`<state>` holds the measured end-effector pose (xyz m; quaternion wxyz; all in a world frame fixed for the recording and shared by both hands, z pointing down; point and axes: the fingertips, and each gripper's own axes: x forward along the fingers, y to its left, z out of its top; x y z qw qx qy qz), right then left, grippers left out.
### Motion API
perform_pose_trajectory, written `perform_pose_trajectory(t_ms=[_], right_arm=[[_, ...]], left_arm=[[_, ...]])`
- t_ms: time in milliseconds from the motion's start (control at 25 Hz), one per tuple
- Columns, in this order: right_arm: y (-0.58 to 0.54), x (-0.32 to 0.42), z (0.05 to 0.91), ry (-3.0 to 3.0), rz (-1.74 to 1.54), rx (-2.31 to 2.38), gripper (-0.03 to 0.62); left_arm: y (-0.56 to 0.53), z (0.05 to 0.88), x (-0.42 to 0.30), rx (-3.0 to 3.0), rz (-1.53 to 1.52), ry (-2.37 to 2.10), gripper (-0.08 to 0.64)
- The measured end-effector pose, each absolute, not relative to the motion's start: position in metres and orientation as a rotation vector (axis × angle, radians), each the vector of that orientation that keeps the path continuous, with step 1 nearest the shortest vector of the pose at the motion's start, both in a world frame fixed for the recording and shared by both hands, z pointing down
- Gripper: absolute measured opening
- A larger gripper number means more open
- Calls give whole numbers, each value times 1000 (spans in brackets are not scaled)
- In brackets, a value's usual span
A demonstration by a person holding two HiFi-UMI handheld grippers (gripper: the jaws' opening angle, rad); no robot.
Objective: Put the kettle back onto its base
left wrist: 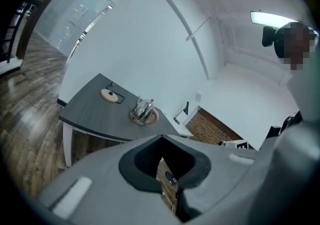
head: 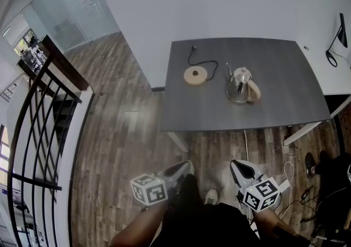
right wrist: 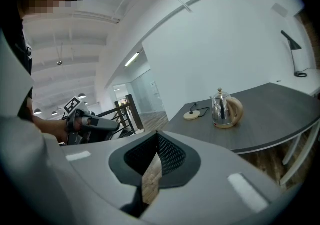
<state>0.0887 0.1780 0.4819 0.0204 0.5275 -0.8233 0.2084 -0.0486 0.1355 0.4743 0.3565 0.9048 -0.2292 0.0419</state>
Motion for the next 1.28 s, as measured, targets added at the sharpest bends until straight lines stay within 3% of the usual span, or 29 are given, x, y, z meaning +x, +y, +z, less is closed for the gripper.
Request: perform_pose_trajectory(t_ms=[1280], right_arm=[[49,91,504,-2454,719,1667,28]], left_arm=[[-3,490,-40,2298,109,-539,0]])
